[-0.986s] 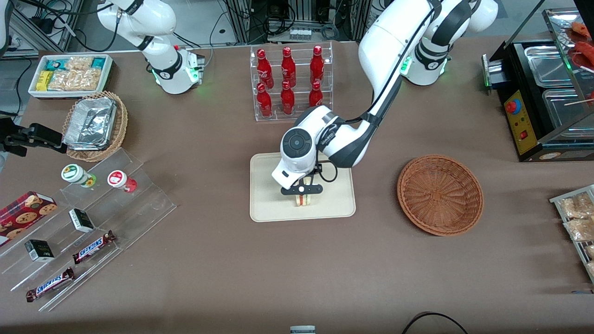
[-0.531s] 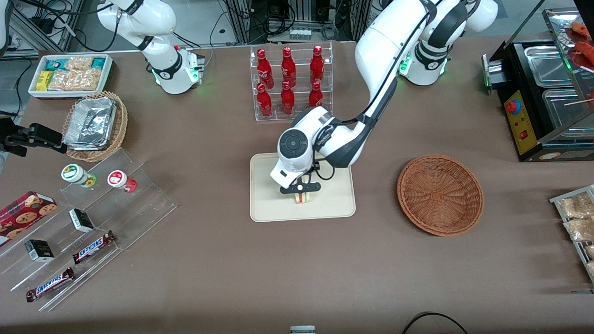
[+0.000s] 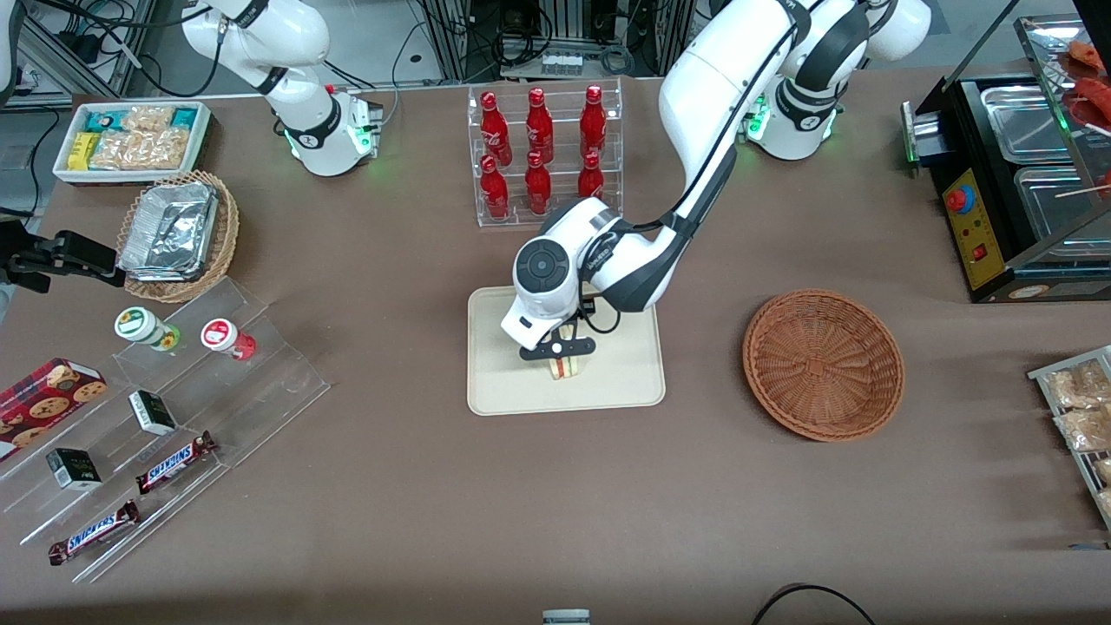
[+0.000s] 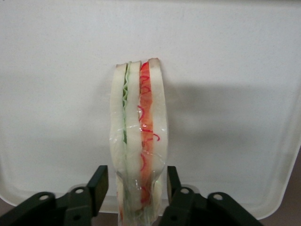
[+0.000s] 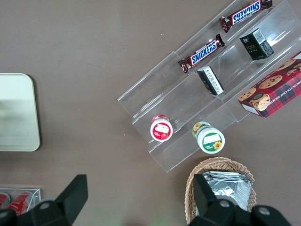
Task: Place sandwich from basket to tray
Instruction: 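Lower the sandwich onto the cream tray with the left gripper, then open the left gripper to release the sandwich on the tray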
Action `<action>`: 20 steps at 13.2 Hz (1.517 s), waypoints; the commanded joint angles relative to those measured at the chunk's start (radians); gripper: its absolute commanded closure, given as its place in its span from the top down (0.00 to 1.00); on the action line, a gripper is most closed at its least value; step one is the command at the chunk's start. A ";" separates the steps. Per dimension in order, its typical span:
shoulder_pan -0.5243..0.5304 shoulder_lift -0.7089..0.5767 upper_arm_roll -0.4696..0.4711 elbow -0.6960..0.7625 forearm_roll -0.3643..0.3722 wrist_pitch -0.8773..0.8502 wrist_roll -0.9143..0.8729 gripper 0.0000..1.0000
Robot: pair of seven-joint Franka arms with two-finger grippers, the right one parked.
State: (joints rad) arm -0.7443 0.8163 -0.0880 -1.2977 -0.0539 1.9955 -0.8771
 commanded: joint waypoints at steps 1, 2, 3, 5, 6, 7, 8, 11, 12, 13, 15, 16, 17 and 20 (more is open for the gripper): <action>-0.007 -0.028 0.013 0.031 0.005 -0.033 -0.008 1.00; -0.006 -0.051 0.014 0.031 0.006 -0.059 -0.007 1.00; -0.001 -0.074 0.014 0.040 0.014 -0.084 -0.003 1.00; 0.005 -0.086 0.014 0.099 0.016 -0.167 0.000 1.00; 0.009 -0.085 0.014 0.130 0.014 -0.210 0.001 1.00; 0.025 -0.089 0.013 0.139 0.012 -0.230 0.001 1.00; 0.026 -0.109 0.013 0.140 0.016 -0.244 0.012 1.00; 0.066 -0.187 0.013 0.135 0.006 -0.311 0.073 1.00; 0.069 -0.218 0.014 0.129 0.009 -0.343 0.075 1.00; 0.095 -0.242 0.017 0.108 0.006 -0.375 0.085 1.00; 0.155 -0.328 0.014 0.017 0.003 -0.380 0.160 1.00; 0.198 -0.371 0.014 -0.024 -0.004 -0.383 0.217 1.00; 0.232 -0.408 0.014 -0.064 -0.006 -0.382 0.266 1.00; 0.331 -0.491 0.014 -0.162 -0.017 -0.382 0.419 1.00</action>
State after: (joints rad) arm -0.4641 0.4172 -0.0666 -1.3459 -0.0541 1.6081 -0.5417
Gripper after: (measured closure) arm 0.000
